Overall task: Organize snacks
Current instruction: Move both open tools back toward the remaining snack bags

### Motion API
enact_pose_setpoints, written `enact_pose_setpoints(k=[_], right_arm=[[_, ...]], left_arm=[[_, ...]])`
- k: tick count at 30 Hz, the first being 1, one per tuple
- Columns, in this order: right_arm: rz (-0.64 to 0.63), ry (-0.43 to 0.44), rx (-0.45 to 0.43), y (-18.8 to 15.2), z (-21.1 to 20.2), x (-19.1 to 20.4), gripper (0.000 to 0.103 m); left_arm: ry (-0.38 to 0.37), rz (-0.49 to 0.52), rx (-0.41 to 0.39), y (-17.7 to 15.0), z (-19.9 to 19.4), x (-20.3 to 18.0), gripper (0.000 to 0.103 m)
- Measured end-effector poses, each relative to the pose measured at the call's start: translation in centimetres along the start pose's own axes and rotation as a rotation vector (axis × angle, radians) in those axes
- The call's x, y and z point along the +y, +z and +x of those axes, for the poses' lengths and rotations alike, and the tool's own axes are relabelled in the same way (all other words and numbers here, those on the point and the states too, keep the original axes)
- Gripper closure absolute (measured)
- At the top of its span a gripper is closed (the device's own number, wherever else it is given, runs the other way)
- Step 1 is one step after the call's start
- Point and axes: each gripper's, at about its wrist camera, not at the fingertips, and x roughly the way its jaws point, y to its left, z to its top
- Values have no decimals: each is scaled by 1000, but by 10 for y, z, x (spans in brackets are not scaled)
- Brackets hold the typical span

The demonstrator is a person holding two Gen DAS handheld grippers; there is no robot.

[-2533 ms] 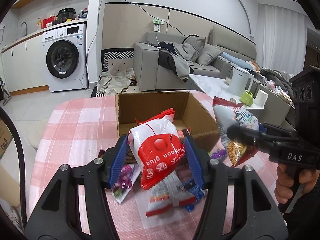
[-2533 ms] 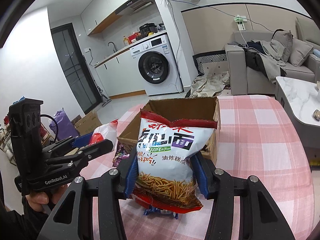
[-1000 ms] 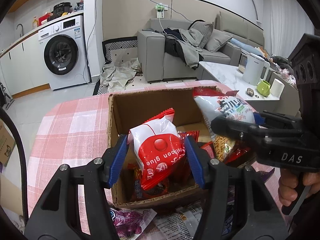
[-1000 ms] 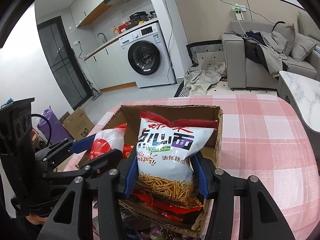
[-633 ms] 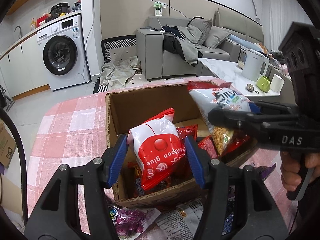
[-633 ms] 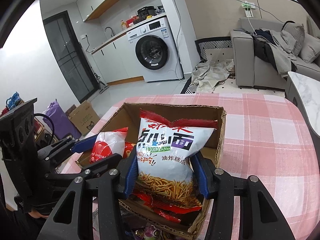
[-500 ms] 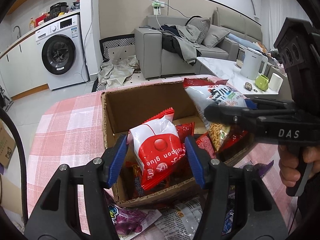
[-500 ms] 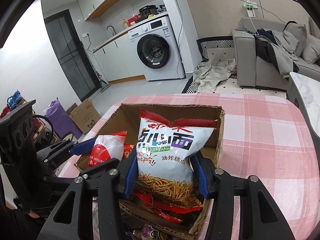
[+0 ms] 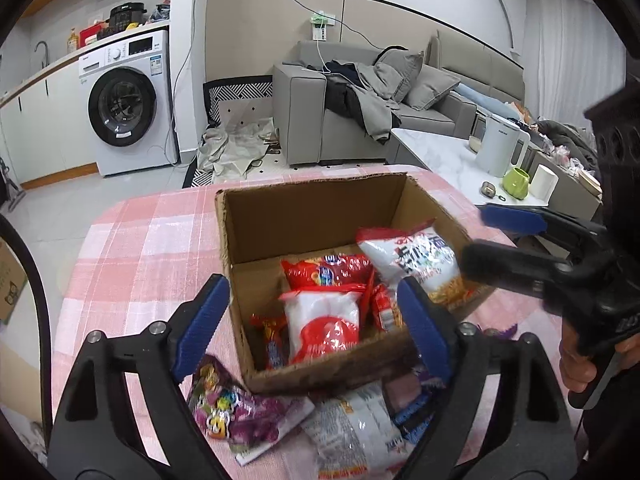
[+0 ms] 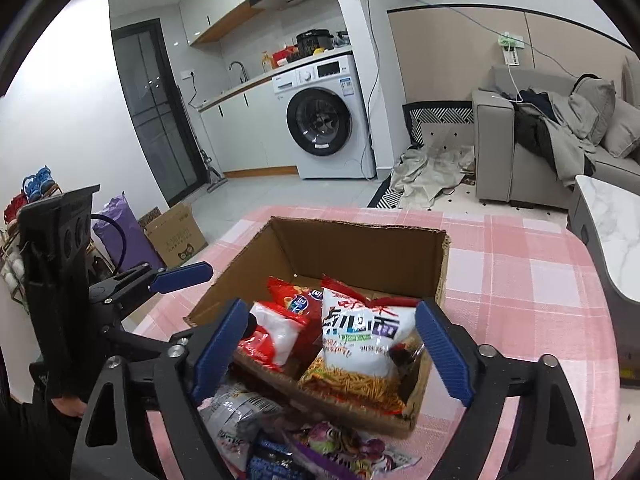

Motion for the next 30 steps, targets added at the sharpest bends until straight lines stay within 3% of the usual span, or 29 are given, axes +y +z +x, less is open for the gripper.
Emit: enact_pose_setpoints(k=[1,4,18,30], right_arm=[[4,-4,-9,-2,-5,1,1],[0,-17,-26,-11,-19,5,1],[39,-88,-26,-66,-54,17,1],[65,-101,38,-95,-50,16,1]], left_arm=[[4,-6,-4,-3,-5,2,13],[23,-23,-27,-12,-20,6,1],[53,-42,-45,-62,-79,13,1],[63,-15,15,-93,-70,-6,1]])
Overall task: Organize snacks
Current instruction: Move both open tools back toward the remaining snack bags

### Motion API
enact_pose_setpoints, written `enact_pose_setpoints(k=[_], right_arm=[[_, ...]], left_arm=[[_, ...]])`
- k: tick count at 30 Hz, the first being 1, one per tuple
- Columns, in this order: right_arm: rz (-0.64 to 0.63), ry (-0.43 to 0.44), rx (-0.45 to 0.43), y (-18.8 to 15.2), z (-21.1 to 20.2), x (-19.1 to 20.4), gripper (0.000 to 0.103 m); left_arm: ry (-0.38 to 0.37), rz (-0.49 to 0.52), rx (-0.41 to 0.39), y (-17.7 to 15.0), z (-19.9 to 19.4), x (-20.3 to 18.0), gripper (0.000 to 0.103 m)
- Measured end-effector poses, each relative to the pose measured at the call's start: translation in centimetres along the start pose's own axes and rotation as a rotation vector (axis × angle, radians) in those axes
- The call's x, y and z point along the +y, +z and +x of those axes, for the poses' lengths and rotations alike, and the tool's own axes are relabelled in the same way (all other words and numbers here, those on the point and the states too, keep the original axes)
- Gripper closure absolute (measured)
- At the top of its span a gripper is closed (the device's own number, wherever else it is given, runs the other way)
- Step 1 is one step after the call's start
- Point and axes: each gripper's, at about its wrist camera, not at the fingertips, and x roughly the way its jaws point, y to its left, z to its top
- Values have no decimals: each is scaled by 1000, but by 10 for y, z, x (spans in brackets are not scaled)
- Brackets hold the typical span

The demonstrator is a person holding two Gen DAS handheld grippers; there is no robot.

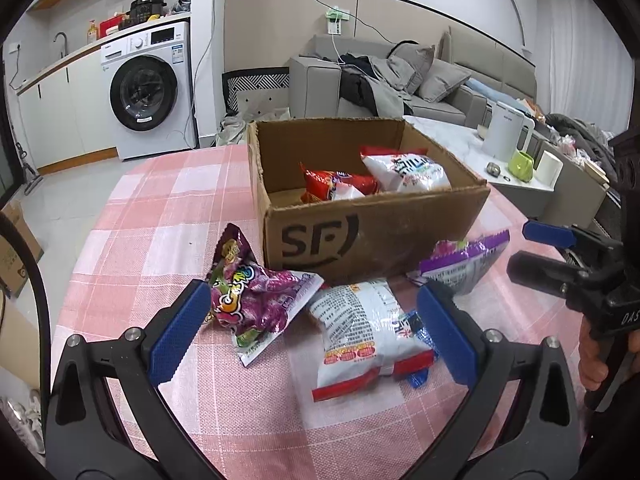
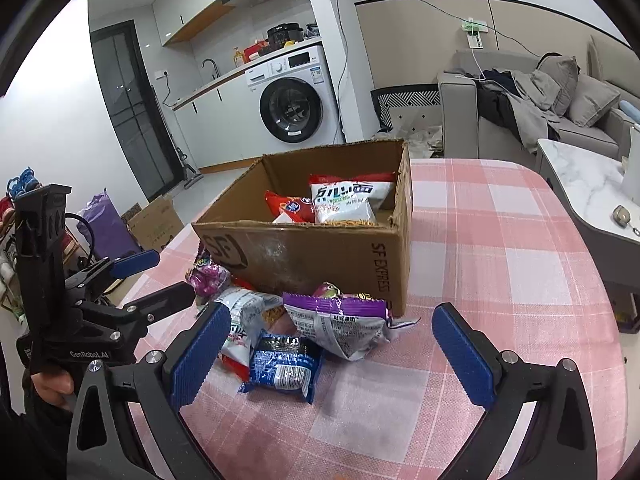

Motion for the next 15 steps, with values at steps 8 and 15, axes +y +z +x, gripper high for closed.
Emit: enact_pose_setpoints(k=[8,15], right_arm=[[19,-14,26,-3,12,-3,0],[42,-44,89,-13,38,-8,1]], left_arm=[[-5,-1,28,-6,14,-5,1],[-18,-25,57,-13,29,-2,1]])
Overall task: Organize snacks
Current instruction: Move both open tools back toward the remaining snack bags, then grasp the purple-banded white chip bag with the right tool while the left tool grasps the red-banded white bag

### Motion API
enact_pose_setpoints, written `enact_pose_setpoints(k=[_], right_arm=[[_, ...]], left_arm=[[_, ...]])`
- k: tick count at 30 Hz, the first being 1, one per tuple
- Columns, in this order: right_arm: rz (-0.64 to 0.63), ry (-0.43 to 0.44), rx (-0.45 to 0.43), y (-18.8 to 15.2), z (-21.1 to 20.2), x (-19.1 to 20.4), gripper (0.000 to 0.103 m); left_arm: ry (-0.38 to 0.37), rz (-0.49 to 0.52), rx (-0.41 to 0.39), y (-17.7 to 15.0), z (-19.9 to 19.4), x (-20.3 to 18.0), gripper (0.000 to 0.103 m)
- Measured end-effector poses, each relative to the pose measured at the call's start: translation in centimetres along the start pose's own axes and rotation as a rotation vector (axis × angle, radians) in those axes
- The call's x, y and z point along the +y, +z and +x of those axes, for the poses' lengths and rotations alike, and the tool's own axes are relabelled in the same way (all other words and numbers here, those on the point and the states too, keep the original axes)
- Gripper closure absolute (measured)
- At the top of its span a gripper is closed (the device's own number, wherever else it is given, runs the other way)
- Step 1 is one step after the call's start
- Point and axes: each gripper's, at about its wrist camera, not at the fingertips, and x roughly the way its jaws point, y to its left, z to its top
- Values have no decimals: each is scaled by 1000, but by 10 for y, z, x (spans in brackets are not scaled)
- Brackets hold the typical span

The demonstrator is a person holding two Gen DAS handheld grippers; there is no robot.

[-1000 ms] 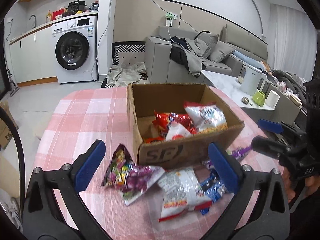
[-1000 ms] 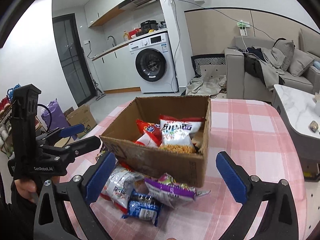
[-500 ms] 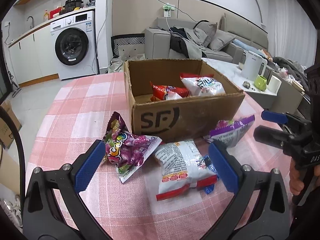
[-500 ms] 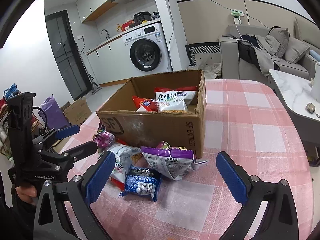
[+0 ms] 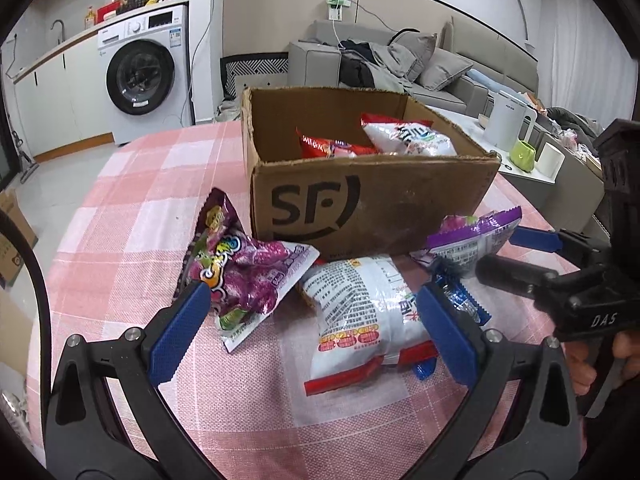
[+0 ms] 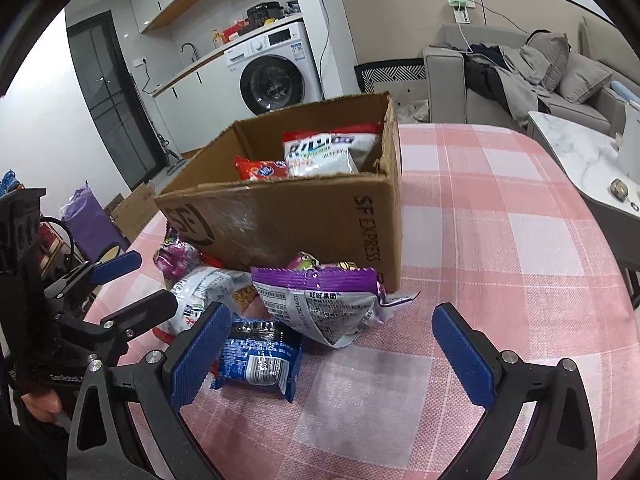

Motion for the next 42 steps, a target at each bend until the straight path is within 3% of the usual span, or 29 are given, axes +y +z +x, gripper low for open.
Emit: enact_pose_setpoints(k=[14,25,32,34,42], right_arm=[[-12,-38,29,-1,27,-2,6],[-54,-86,32,-1,39,3,24],[-48,-66,-11,-1,32,1,40],[-44,-35,-30,-1,27,1,57],[-36,-6,-42,0,21,1,59]], left_arm=[[-36,-13,36,-9,19,3,1],[-40,0,39,-12,24,-2,1],[-43,-2,41,-14,25,-1,1],[-44,-2,41,-14,25,-1,1],[-47,-2,44,-15,26,0,1]])
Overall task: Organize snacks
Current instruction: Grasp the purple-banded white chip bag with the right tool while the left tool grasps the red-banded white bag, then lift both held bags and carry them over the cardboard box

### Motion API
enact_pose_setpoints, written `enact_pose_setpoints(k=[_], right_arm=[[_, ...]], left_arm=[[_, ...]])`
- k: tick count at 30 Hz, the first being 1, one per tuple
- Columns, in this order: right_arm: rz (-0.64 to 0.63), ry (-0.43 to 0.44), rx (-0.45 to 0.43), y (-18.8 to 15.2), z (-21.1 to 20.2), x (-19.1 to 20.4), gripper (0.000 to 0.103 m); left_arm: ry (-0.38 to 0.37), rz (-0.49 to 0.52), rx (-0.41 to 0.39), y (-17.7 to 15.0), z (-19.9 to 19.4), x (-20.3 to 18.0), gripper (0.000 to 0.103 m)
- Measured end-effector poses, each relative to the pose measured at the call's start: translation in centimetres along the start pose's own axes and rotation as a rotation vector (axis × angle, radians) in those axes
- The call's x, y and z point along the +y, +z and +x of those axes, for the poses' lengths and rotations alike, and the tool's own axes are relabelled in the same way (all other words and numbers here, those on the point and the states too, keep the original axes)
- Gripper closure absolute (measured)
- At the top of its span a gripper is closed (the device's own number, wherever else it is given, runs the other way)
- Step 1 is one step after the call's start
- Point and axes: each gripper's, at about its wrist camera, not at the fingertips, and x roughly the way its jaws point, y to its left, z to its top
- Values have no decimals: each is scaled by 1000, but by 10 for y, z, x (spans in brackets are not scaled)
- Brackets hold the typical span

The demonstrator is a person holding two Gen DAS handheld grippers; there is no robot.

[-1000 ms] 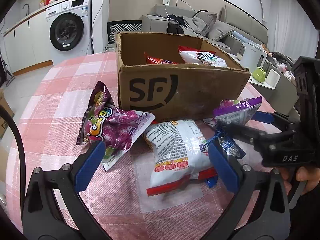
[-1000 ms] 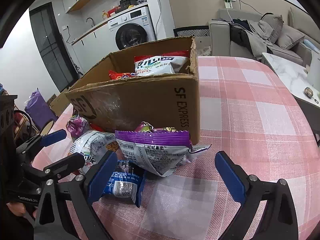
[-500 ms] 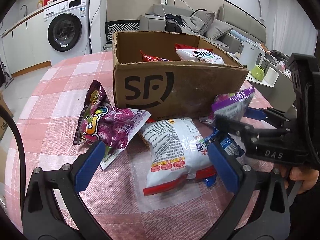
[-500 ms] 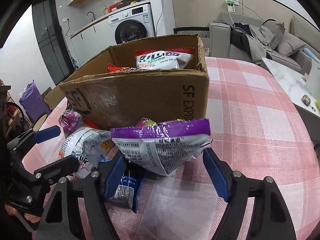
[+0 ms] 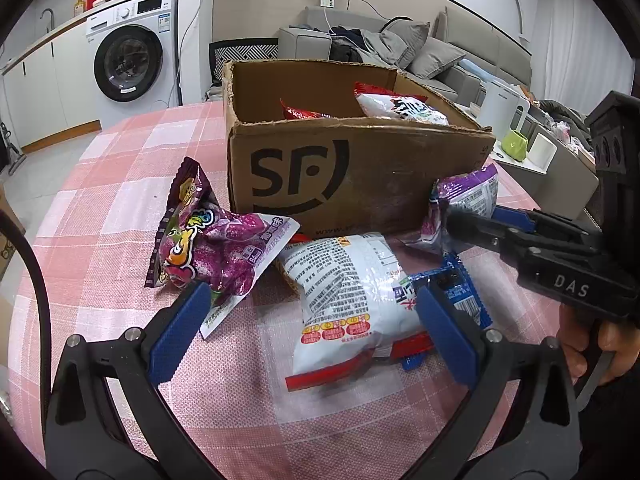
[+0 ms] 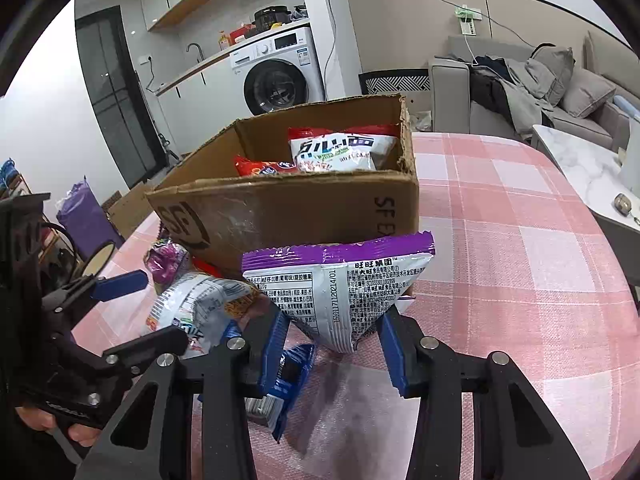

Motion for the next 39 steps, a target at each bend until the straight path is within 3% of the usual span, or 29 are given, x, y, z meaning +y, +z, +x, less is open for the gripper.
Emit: enact_pose_setpoints(k=[9,16,17,22,39], right_arm=[[-10,17,-25,-1,-13,5,59],[-1,22,-21,-3,-15,2,59],[-2,21,-22,-3,-15,3,59],[-5,22,-27,-2,-17,3,59],[-6,42,-73,0,-28,3,59]], left_arm=[[-80,14,30,-5,3,-4,2],[-149,-13,95,-8,16,-1,29],[-166,-18,99,-8,16,-1,37],[-176,-21,81,-7,14,1,49],[-205,-5,12,-10,-5,6,53]])
